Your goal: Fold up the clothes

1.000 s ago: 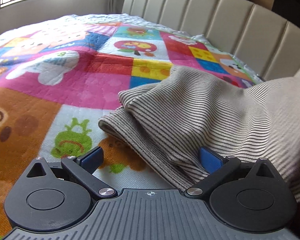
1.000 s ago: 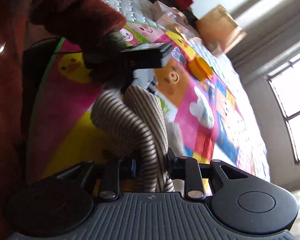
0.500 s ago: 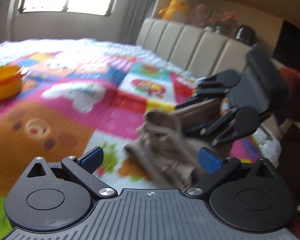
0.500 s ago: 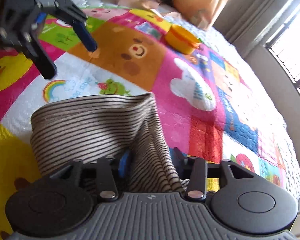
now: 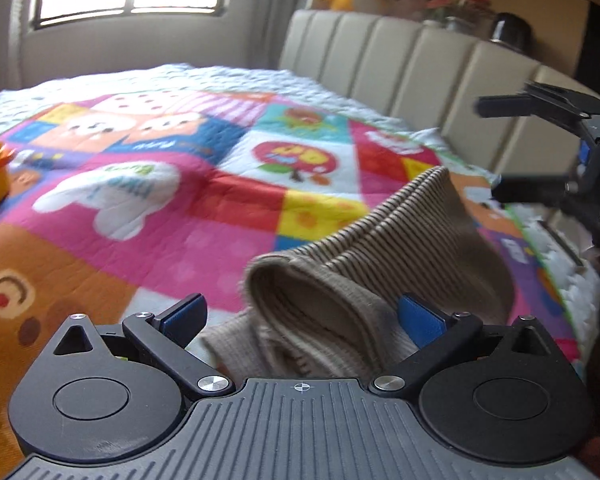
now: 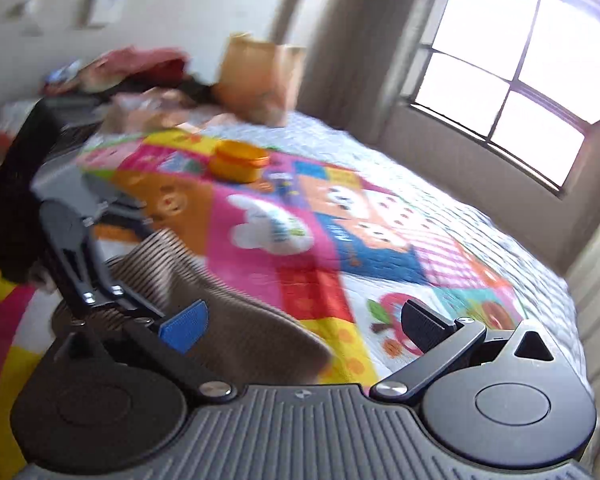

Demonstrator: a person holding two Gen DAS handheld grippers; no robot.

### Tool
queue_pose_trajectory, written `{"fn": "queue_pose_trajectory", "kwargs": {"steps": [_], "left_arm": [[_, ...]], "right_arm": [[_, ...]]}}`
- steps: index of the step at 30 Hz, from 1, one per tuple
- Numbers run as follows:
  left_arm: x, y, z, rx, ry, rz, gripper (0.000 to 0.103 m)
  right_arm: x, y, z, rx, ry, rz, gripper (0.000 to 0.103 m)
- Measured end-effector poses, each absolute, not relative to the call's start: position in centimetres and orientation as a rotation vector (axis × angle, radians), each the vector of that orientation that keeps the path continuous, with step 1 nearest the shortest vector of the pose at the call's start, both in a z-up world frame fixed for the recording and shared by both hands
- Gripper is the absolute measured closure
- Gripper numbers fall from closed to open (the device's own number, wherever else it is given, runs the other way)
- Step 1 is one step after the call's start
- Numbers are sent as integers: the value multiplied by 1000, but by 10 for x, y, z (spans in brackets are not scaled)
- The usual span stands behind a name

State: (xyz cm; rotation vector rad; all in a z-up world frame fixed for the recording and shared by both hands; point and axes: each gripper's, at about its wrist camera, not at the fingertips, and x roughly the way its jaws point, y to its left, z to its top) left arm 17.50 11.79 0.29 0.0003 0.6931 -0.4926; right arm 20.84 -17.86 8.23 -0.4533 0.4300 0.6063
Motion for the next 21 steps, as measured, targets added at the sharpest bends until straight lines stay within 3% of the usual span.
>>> {"fn": "queue_pose_trajectory", "kwargs": {"steps": [6,8,18,21], "left_arm": [[181,124,-5,17,718,-452,0],[184,124,-7,18,726,-448,0],[190,132,-17,-99,768,-470,0],[192,135,-18,-120,777,-471,0]], "right_arm": [[262,-173,1,-402,639,377,0],[258,-170,-18,-381,599,354,0],[247,-190,-17,-109,720,280,0],[226,-193,10,-88,638,306,0]]}}
